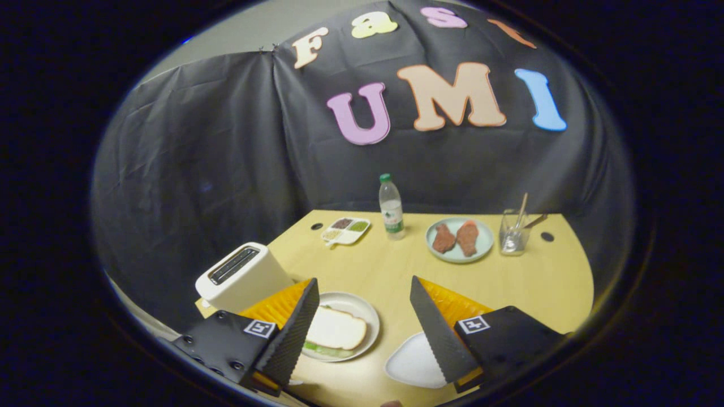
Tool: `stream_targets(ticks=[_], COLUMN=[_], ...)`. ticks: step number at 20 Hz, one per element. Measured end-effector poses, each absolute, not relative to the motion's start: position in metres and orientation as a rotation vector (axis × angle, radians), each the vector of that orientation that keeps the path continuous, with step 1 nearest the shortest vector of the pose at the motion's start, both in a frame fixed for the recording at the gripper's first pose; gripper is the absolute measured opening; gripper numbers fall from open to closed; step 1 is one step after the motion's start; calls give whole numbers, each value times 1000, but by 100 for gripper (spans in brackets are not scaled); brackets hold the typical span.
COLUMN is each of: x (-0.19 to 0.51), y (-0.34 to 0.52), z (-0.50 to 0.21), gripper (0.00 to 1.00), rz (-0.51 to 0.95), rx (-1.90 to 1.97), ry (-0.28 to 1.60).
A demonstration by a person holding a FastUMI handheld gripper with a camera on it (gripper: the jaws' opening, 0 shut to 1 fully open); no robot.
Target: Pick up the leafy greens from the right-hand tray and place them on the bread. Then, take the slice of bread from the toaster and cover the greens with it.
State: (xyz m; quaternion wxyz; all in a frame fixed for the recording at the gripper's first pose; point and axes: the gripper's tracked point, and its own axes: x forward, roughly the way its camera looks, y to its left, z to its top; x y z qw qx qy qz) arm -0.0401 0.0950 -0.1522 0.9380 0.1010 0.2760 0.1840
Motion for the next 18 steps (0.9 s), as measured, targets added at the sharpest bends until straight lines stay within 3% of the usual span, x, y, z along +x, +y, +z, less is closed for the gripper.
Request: stream_targets(ticks=[8,18], x=[-20,-11], y=[36,7], z=[-66,-42], gripper=[100,100], rz=[206,127], rx=[176,152], ry=[297,204])
